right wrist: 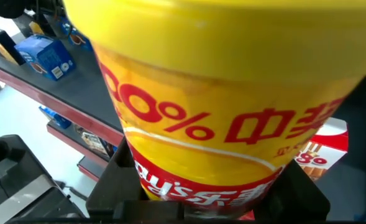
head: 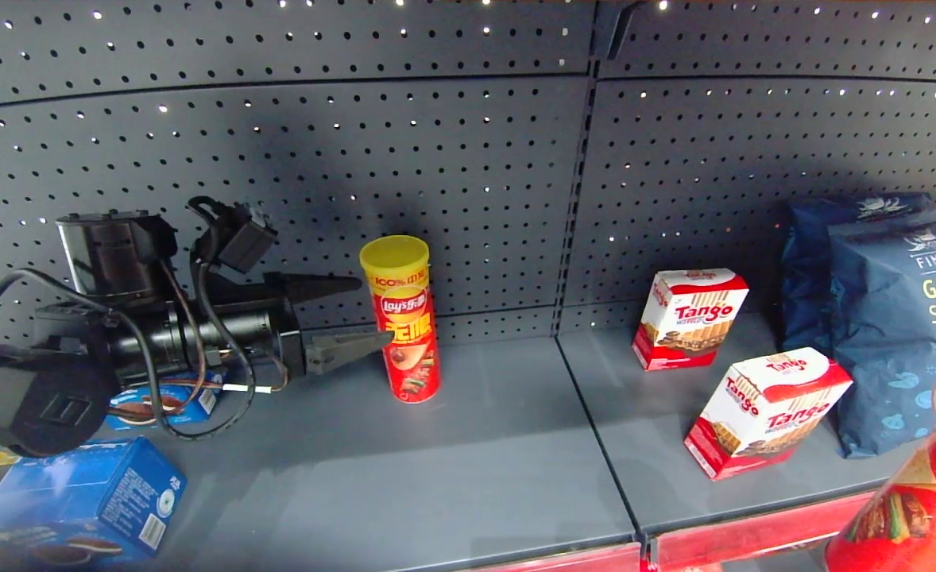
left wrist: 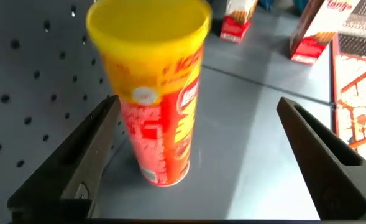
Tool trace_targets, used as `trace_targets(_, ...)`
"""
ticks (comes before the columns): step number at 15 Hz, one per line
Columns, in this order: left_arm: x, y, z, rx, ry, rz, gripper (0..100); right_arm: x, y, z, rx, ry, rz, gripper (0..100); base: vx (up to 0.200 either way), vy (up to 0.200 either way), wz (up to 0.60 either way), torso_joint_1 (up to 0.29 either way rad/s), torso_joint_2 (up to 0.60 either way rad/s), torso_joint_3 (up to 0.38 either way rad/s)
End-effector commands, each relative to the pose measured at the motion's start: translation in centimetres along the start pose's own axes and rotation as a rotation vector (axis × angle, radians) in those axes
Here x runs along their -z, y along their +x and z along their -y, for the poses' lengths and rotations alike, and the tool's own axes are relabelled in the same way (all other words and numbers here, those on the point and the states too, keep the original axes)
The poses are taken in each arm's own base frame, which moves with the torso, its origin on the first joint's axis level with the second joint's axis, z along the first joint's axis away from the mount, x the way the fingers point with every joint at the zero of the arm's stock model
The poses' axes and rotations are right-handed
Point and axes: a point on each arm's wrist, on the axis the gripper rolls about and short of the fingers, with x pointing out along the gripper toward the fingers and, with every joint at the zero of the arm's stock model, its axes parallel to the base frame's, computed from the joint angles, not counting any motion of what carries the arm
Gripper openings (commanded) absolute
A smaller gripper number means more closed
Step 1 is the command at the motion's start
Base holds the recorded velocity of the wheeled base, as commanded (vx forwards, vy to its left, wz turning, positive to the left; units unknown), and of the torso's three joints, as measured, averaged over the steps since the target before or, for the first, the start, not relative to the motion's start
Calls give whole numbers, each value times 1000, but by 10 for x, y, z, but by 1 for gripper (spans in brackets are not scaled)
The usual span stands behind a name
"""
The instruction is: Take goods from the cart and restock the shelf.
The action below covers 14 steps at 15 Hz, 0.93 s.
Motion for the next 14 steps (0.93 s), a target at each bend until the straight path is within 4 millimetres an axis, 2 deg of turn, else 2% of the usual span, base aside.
trace_targets(1, 17, 4, -16, -22, 4, -16, 100, 0, 0, 0, 0, 0, -2, 0, 0, 0, 0, 0, 0, 0)
trace_targets(5, 29, 9, -30, 20, 10, 10, 100, 4, 1, 0, 0, -3, -14, 0, 0, 0, 0, 0, 0, 0)
trace_targets(10, 26, 23, -46, 27, 29, 30, 100, 4, 1, 0, 1, -3, -15, 0, 0, 0, 0, 0, 0, 0)
trace_targets(14, 23, 33, -41, 41, 31, 29, 100, 4, -1, 2, 21, -2, -11, 0, 0, 0, 0, 0, 0, 0)
